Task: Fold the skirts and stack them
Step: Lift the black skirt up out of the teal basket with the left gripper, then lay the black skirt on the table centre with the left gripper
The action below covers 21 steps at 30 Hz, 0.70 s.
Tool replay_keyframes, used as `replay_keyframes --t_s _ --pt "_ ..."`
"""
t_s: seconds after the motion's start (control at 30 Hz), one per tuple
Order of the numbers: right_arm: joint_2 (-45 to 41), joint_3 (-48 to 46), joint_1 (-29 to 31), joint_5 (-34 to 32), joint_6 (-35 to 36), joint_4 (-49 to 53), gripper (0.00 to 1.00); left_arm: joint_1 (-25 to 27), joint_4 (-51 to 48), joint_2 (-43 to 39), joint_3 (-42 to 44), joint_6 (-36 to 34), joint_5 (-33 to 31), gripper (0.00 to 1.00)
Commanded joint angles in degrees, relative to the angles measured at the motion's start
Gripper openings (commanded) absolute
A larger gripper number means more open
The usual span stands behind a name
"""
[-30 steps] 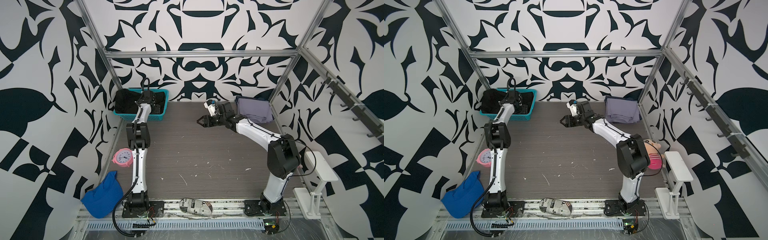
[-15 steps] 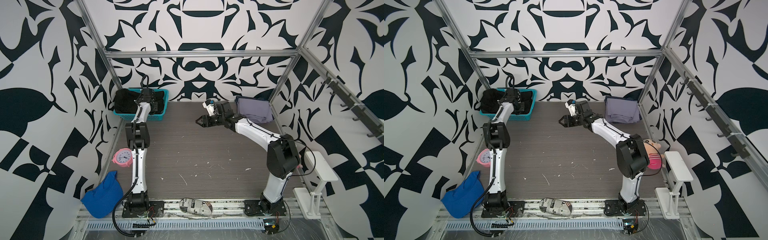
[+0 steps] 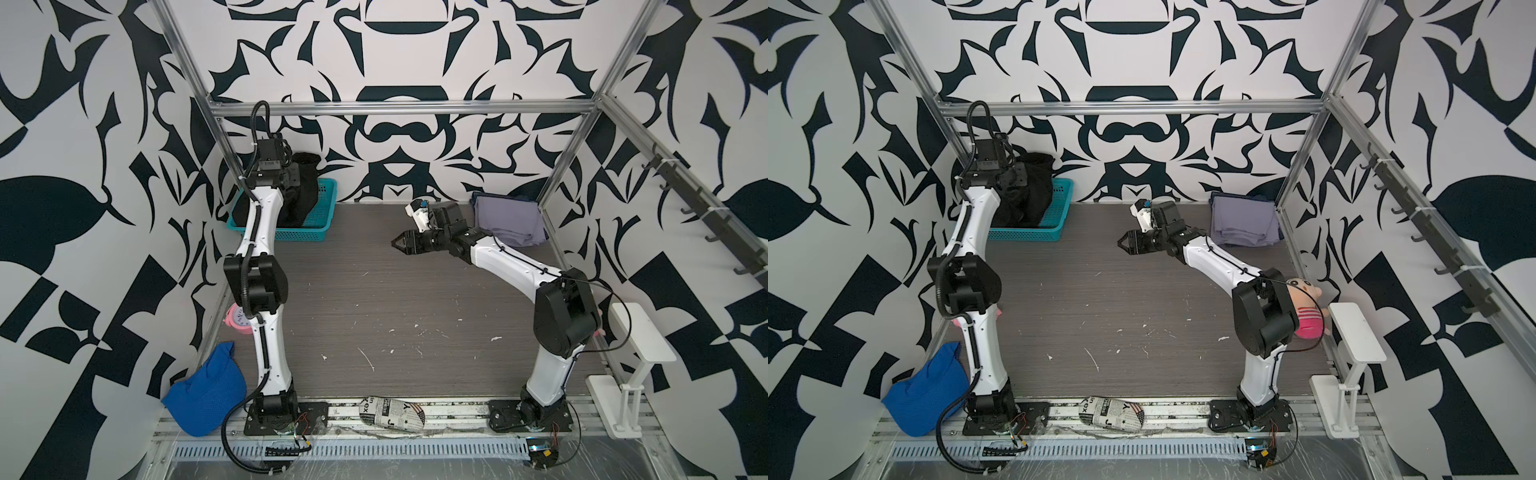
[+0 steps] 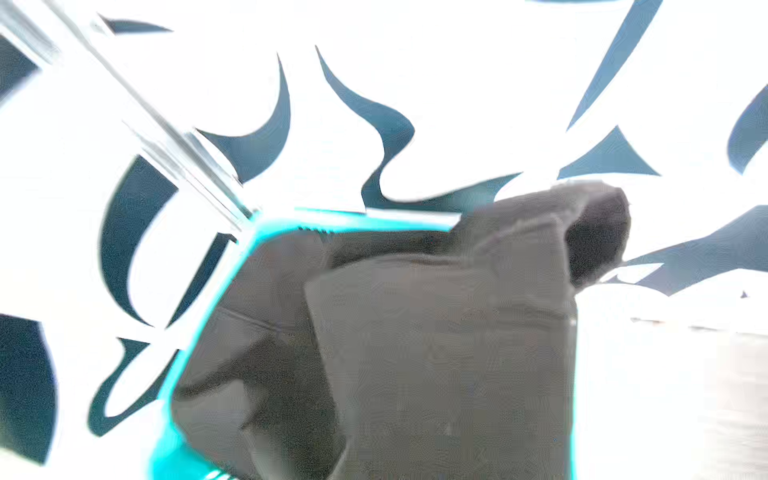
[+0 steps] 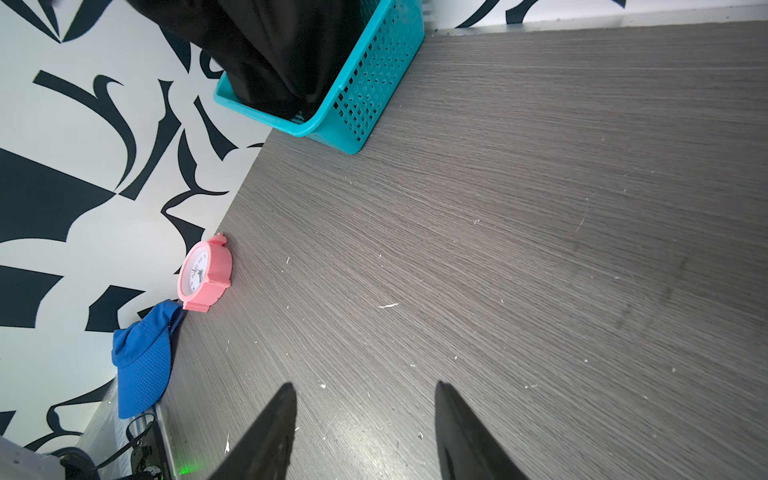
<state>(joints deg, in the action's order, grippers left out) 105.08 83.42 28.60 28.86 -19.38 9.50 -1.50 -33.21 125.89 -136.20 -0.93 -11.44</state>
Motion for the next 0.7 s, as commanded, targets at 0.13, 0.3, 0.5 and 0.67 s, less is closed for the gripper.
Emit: replay_keyframes --t_s 0.13,0.3,0.5,0.67 --pt "-2.4 0.2 0.2 1.3 -0.1 -2.7 0.57 2.1 4.3 -13.2 1.5 1.8 2.3 0.0" --pt "-2.6 -0.3 0.2 1.4 -0.3 -4.1 0.57 6.5 4.0 -18.7 -2.3 -0.1 1.6 0.0" --pt "-3.7 -1.0 0.2 1.7 0.1 -4.2 0.57 13.2 4.1 -24.1 -5.4 -3.5 0.7 0.0" --pt "-8.7 -3.3 0.0 -3.0 2.8 -2.4 0.57 21.8 5.1 -30.1 -1.1 -4.8 0.9 0.0"
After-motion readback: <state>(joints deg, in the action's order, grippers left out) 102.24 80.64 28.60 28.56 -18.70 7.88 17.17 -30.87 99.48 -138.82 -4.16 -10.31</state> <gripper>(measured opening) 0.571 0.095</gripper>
